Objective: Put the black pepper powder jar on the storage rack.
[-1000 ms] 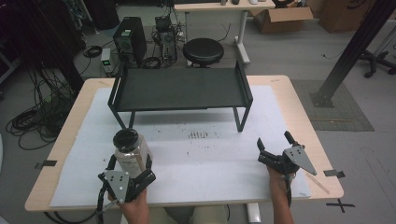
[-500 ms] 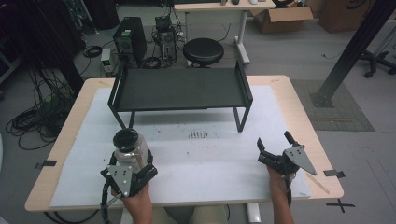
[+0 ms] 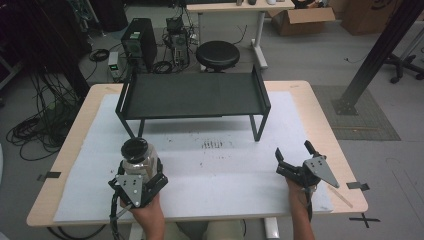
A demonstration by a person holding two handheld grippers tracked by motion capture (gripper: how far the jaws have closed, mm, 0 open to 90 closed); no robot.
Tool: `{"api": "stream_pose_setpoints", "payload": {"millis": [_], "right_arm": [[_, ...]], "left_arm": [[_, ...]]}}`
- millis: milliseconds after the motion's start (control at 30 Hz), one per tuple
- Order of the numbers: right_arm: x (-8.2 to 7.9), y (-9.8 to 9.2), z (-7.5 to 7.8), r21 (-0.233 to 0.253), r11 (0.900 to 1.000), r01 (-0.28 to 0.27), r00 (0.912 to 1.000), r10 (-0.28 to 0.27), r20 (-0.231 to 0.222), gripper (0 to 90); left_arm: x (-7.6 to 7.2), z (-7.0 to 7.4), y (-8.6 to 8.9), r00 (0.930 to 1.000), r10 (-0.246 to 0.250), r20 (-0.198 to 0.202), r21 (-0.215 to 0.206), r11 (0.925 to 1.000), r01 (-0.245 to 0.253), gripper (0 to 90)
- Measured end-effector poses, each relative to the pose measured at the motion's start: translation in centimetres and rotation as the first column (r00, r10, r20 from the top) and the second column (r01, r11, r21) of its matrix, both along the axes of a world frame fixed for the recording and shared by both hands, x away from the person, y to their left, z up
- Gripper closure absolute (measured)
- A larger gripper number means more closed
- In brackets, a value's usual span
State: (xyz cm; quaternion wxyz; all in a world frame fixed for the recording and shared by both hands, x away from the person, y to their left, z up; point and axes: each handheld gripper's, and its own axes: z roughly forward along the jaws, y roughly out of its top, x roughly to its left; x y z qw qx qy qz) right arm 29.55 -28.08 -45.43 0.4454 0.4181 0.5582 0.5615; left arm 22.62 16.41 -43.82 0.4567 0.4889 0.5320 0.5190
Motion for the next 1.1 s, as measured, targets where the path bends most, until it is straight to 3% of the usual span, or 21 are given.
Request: {"api": "stream_pose_setpoints", "payload": {"millis": [833,1100], "right_arm": [[0.00,0.01,0.00,0.000,1.000,-0.002,1.0000,0.002,-0.002,0.0],[0.00,0.01,0.00,-0.001,1.000,-0.002,1.0000,0.002,-0.001,0.0]], "left_arm": [[-0.30,-0.04,0.33,0.9987,-0.049,0.012,-0.022,0.9986,0.049,20.9],[-0.31,0.01,0.48,0.9978,-0.065,0.011,-0.028,0.9975,0.066,22.4]]}}
